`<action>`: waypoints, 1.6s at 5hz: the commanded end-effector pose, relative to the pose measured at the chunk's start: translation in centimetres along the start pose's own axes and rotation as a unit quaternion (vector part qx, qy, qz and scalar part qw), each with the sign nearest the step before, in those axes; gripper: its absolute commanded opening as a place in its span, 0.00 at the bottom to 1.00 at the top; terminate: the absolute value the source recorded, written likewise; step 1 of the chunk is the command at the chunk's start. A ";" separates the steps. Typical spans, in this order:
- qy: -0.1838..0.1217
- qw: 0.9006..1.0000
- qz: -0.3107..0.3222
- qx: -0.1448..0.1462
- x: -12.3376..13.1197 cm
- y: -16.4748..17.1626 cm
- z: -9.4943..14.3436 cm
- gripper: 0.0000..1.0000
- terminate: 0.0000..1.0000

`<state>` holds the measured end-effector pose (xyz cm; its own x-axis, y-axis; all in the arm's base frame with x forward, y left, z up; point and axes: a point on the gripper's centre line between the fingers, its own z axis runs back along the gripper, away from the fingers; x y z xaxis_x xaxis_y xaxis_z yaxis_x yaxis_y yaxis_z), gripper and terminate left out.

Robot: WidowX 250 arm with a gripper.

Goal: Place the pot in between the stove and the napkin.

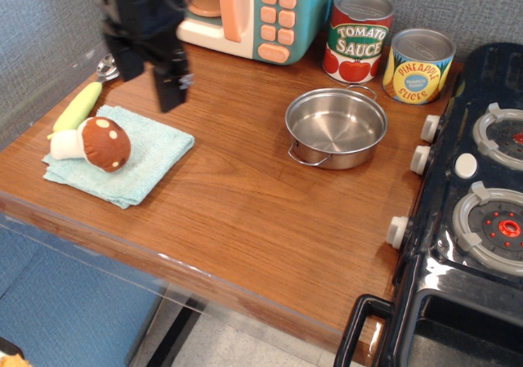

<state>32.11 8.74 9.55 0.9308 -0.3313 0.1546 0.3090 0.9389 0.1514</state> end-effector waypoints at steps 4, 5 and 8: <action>0.006 0.995 0.083 -0.059 12.2 -5.9 -5.8 1.00 0.00; 0.008 0.995 0.081 -0.056 11.4 -6.4 -6.4 0.00 0.00; -0.030 0.997 0.058 -0.051 10.4 -6.9 -1.8 0.00 0.00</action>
<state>39.28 -0.82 5.27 0.9687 -0.2000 0.1468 0.2012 0.9795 0.0065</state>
